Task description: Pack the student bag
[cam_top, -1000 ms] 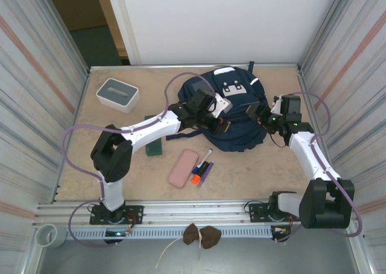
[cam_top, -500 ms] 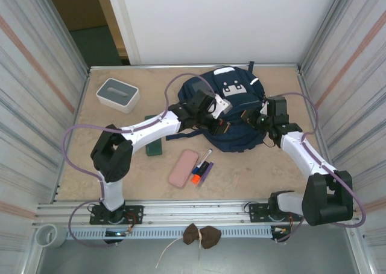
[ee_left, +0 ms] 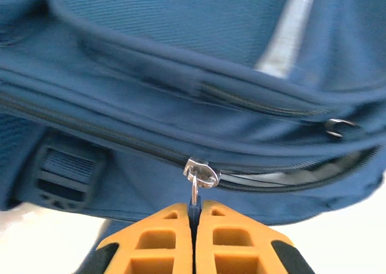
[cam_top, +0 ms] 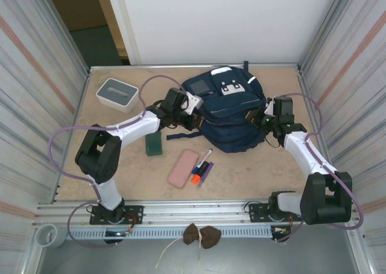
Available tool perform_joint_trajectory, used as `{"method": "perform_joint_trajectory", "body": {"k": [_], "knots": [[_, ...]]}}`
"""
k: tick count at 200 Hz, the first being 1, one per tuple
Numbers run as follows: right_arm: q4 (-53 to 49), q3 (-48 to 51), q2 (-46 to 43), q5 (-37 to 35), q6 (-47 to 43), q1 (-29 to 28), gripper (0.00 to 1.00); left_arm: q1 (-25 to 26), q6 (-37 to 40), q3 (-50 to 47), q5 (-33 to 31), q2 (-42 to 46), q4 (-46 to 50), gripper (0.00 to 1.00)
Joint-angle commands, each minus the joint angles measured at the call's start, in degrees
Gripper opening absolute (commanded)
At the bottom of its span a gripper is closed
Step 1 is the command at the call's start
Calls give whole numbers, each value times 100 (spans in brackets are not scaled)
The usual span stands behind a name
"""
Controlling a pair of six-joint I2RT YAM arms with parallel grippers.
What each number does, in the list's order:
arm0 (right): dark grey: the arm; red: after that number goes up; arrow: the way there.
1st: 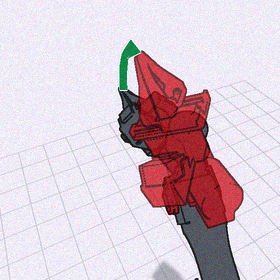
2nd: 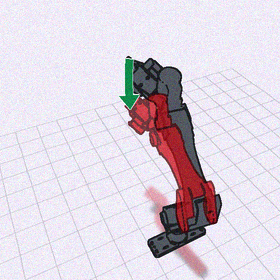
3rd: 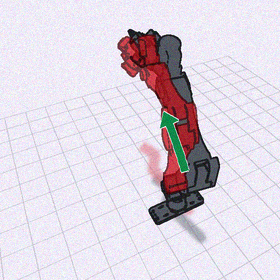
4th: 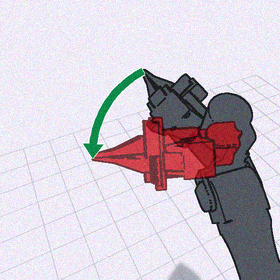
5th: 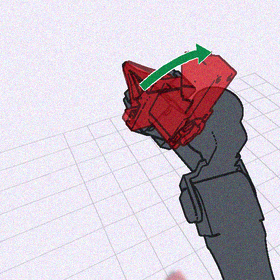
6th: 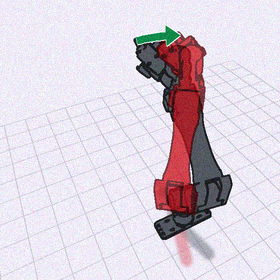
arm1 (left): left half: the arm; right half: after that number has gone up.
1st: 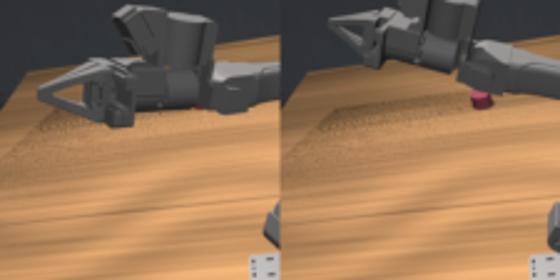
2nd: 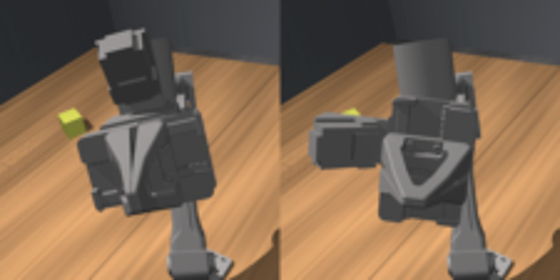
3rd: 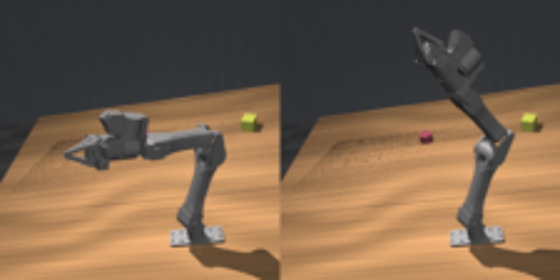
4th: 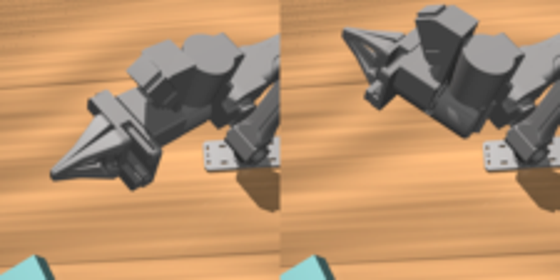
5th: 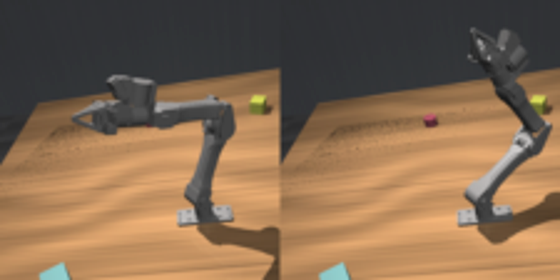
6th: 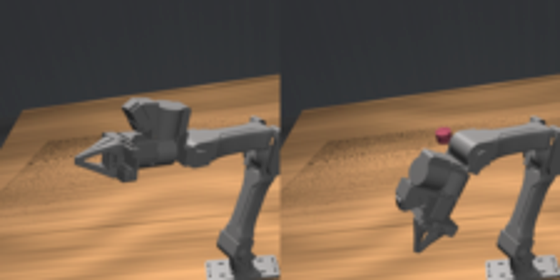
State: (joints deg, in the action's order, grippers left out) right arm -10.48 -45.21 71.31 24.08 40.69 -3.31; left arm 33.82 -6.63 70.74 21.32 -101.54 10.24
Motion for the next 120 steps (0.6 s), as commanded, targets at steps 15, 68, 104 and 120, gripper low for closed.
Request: {"method": "perform_joint_trajectory", "body": {"k": [15,68,104,120], "knots": [[209,-198,19,-166,-96,-8,0,-489,74,411,-931,-354,312,0],[710,-198,144,-379,502,-637,0,-517,17,989,-1632,-761,542,11],[1263,-21,-113,-1013,1124,-925,0,-517,-306,-246,-1485,517,4,43],[1449,-90,-152,-1268,1271,-1090,0,-517,-527,-922,-1406,1192,-241,50]]}}
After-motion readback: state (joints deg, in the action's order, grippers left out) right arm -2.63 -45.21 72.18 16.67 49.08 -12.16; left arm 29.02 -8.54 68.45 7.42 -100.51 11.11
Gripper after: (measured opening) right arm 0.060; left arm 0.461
